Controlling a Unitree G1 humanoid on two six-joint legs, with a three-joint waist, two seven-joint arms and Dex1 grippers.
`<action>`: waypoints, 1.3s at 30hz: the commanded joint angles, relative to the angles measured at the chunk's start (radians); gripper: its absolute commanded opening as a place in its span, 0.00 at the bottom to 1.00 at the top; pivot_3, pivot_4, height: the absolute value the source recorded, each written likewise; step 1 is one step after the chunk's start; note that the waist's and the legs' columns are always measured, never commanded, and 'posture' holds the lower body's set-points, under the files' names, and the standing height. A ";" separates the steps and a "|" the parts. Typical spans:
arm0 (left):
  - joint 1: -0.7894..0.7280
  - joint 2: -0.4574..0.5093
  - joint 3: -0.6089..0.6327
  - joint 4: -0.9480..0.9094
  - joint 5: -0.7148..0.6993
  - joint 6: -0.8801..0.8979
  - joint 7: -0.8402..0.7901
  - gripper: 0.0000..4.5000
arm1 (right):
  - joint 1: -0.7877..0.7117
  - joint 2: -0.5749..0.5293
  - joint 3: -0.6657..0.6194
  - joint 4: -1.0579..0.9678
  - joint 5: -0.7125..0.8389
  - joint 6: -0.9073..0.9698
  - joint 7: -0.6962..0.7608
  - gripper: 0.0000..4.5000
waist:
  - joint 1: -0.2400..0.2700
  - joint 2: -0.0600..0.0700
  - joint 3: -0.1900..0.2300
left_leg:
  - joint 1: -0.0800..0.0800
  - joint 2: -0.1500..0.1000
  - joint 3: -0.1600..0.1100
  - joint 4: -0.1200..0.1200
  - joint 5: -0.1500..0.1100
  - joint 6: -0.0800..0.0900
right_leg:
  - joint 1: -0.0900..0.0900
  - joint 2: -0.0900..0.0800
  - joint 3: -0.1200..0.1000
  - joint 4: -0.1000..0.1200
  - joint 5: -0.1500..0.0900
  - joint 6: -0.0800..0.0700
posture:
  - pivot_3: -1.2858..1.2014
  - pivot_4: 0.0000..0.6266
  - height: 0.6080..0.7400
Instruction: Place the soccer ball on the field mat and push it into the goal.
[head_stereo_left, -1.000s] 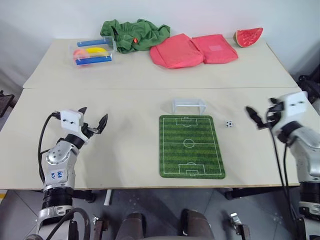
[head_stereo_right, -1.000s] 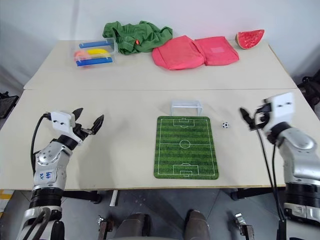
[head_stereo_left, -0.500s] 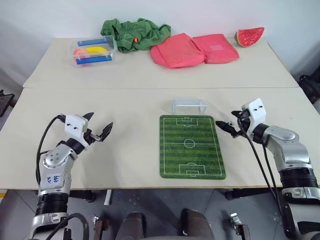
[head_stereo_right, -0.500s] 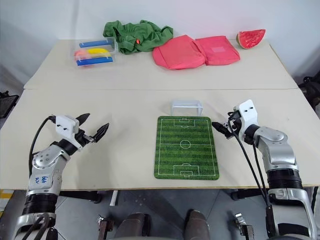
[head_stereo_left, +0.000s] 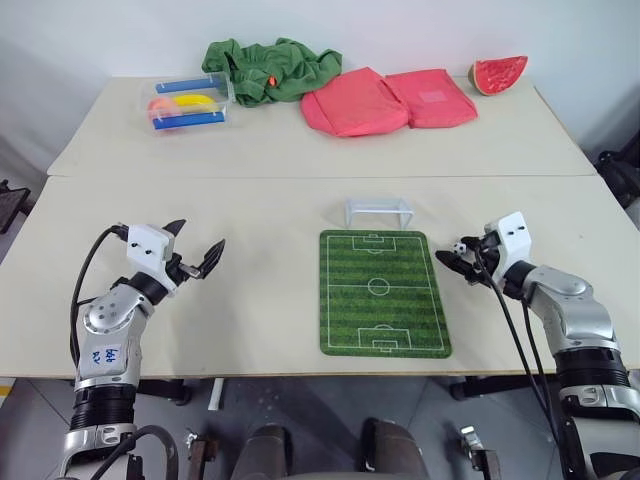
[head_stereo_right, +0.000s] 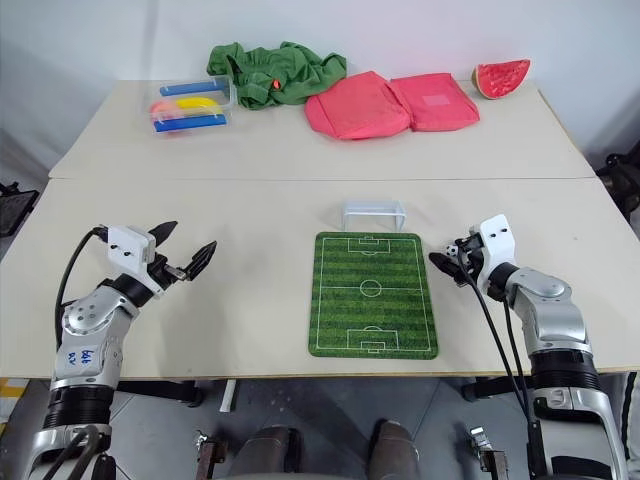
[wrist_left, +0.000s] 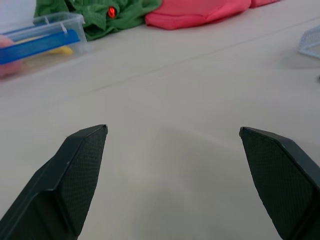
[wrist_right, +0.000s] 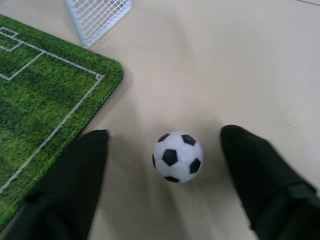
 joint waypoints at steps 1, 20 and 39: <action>-0.014 0.002 0.008 0.010 -0.003 -0.024 0.000 1.00 | 0.006 -0.005 -0.028 0.008 -0.007 -0.007 -0.016 0.49 | 0.000 0.000 0.000 | 0.000 0.000 0.000 0.000 0.000 0.000 | 0.000 0.000 0.000 0.000 0.000 0.000 | 0.52 0.24 1.00; 0.093 0.142 -0.095 -0.067 -0.149 0.030 -0.551 1.00 | 0.150 -0.186 0.202 -0.716 0.132 0.242 0.340 0.19 | 0.008 0.001 0.001 | -0.001 0.001 0.000 -0.001 -0.002 0.000 | -0.001 0.000 0.000 -0.001 0.000 0.000 | 0.52 0.24 1.00; 0.157 0.103 -0.128 -0.146 -0.224 0.028 -0.718 1.00 | 0.090 -0.181 0.392 -0.554 -0.014 -0.012 0.586 0.19 | 0.001 0.000 0.001 | -0.001 0.001 0.001 0.003 -0.002 0.001 | 0.000 0.001 0.000 0.000 0.000 0.000 | 0.52 0.24 1.00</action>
